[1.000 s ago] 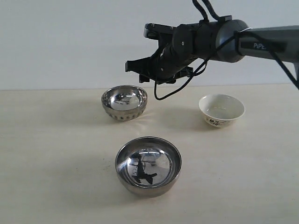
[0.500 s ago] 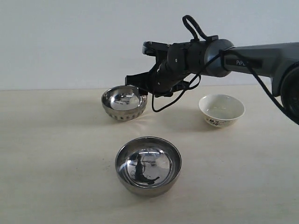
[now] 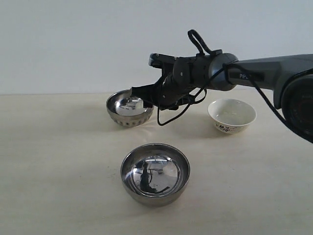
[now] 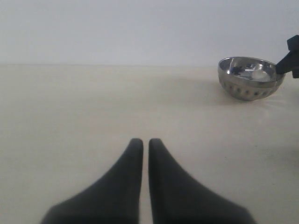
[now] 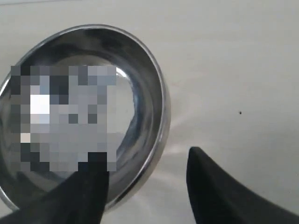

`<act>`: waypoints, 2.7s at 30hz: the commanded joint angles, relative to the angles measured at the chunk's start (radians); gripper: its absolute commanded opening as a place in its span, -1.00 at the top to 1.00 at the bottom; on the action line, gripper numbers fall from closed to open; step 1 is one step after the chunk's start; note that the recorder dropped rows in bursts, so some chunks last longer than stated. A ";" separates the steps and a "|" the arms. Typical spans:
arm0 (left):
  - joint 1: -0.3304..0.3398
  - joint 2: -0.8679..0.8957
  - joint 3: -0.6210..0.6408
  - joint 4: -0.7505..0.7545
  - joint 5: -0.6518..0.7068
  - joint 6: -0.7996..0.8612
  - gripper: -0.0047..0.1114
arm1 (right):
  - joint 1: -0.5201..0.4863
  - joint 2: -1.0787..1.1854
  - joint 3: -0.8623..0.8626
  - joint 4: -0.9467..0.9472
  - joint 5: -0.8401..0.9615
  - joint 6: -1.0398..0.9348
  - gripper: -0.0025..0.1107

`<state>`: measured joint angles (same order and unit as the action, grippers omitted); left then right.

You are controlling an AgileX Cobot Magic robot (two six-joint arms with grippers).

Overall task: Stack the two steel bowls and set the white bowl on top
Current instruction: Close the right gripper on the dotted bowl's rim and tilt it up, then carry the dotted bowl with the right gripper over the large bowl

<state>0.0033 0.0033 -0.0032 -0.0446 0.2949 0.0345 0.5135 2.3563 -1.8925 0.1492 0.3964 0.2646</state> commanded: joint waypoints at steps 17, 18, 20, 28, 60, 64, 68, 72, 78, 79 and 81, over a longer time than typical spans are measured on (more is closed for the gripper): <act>0.003 -0.003 0.003 0.004 0.001 -0.005 0.85 | 0.026 0.060 -0.005 -0.005 -0.082 0.010 0.20; 0.003 -0.003 0.003 0.004 0.001 -0.005 0.85 | 0.026 0.060 -0.005 -0.005 -0.085 0.014 0.20; 0.003 -0.003 0.003 0.004 0.001 -0.005 0.85 | 0.026 0.062 -0.005 -0.005 -0.085 0.014 0.20; 0.003 -0.003 0.003 0.004 0.001 -0.005 0.85 | 0.026 0.078 -0.005 -0.003 -0.100 0.014 0.97; 0.003 -0.003 0.003 0.004 0.001 -0.005 0.85 | 0.021 -0.112 -0.005 0.016 0.098 -0.057 0.96; 0.003 -0.003 0.003 0.004 0.001 -0.005 0.85 | 0.021 -0.148 -0.005 0.027 0.171 -0.085 0.96; 0.003 -0.003 0.003 0.004 0.001 -0.005 0.85 | 0.021 -0.192 -0.005 0.027 0.235 -0.092 0.96; 0.003 -0.003 0.003 0.004 0.001 -0.005 0.85 | 0.021 -0.241 -0.005 0.031 0.313 -0.120 0.96; 0.003 -0.003 0.003 0.004 0.001 -0.005 0.85 | 0.020 -0.302 -0.005 0.029 0.433 -0.143 0.96; 0.003 -0.003 0.003 0.004 0.001 -0.005 0.85 | 0.020 -0.311 -0.003 0.029 0.451 -0.145 0.96; 0.003 -0.003 0.003 0.004 0.001 -0.005 0.85 | 0.020 -0.325 0.003 0.031 0.486 -0.152 0.96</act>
<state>0.0033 0.0033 -0.0032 -0.0446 0.2949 0.0345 0.5385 2.0648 -1.8925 0.1739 0.8400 0.1289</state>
